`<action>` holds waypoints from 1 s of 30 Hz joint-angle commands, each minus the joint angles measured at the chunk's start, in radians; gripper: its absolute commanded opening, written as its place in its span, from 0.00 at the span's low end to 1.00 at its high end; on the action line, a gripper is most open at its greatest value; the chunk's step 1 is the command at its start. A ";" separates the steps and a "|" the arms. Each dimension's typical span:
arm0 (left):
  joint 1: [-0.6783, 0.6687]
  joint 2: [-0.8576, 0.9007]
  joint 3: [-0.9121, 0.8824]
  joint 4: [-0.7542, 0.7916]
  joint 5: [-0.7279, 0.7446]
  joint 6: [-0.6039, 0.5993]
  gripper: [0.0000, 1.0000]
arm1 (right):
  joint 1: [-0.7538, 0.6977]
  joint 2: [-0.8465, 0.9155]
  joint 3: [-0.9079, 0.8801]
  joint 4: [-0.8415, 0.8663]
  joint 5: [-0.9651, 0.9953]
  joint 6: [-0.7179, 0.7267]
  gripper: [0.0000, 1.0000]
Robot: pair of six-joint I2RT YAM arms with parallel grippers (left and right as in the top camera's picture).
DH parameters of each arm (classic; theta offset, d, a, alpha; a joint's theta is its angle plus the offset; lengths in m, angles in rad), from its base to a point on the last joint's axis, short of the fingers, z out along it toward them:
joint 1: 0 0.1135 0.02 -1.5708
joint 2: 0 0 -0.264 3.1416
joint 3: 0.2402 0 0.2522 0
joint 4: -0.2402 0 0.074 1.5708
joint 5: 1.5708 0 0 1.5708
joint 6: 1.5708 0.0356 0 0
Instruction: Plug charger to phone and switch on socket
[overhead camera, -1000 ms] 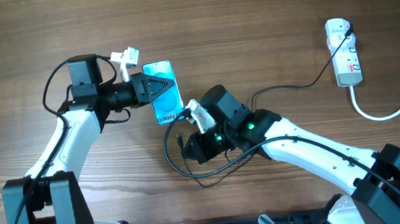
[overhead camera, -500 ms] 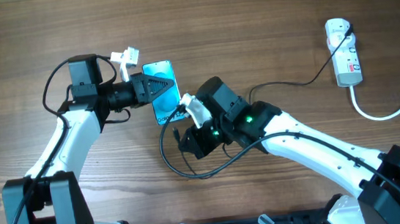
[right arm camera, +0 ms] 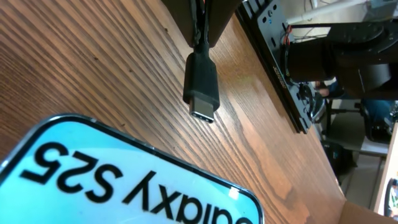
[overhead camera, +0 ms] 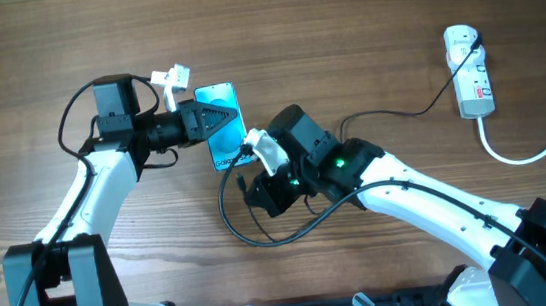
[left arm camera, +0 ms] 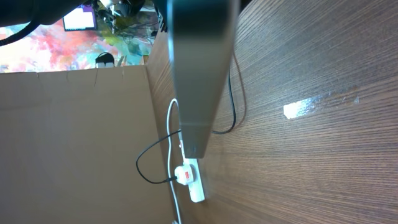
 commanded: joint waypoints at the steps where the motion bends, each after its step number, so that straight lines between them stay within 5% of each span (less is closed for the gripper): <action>1: -0.006 0.000 -0.001 0.002 0.017 0.020 0.04 | 0.005 0.010 0.023 0.032 0.030 -0.027 0.05; 30: -0.011 0.000 -0.001 0.007 0.016 -0.033 0.04 | 0.005 0.010 0.023 0.050 -0.018 0.237 0.04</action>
